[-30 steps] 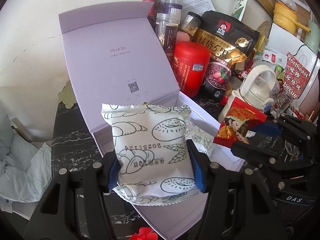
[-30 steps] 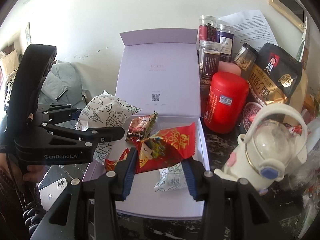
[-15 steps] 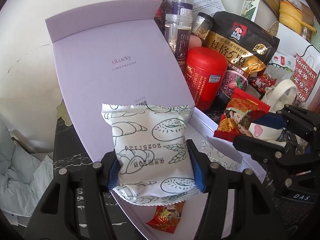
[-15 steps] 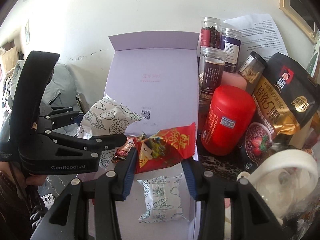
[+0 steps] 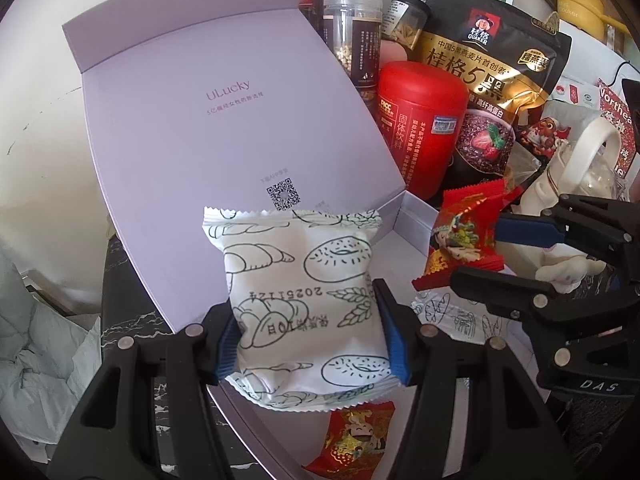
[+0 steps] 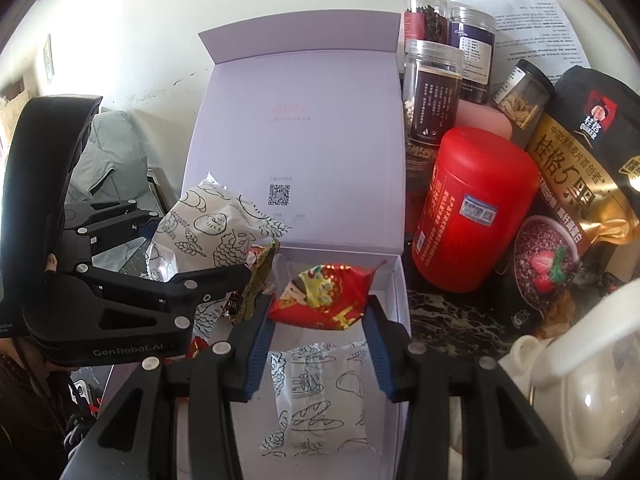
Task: Organize objects
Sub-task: 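Lower the white bread-print bag into the box while right tool lowers the red cartoon packet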
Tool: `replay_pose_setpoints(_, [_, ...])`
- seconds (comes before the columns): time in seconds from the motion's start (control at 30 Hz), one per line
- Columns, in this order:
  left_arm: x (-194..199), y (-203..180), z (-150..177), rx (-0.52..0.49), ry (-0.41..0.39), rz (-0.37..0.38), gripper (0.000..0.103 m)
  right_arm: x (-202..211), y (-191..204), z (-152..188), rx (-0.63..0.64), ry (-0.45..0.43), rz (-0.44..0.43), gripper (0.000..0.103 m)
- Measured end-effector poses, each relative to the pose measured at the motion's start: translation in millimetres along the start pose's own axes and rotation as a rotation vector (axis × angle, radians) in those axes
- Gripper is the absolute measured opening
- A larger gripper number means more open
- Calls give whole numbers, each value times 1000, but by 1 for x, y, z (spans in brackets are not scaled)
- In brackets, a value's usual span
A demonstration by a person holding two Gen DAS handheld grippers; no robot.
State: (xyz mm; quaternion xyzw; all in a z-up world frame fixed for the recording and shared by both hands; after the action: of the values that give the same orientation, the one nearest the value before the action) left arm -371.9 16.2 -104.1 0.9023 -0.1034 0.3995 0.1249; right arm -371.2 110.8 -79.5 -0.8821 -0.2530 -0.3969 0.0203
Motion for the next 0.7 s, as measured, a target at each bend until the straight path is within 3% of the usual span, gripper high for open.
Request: replay_pose_setpoints(0.7, [-17, -9, 12, -46, 56, 29, 58, -30, -3, 19, 6, 86, 4, 45])
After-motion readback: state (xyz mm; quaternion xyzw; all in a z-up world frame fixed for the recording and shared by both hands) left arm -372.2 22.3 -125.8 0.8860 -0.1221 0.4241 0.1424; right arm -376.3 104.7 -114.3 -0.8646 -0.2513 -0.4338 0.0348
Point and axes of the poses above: each gripper's, at about its wrist camera, not at the fingertips, and x roughly against the way its jaws point, y to its left, z to its underside, the point moved 9 cm from there along -x, roughly the way its jaws point, and after that the axes turned 11 degrees about -x, right-handed, at the moved point
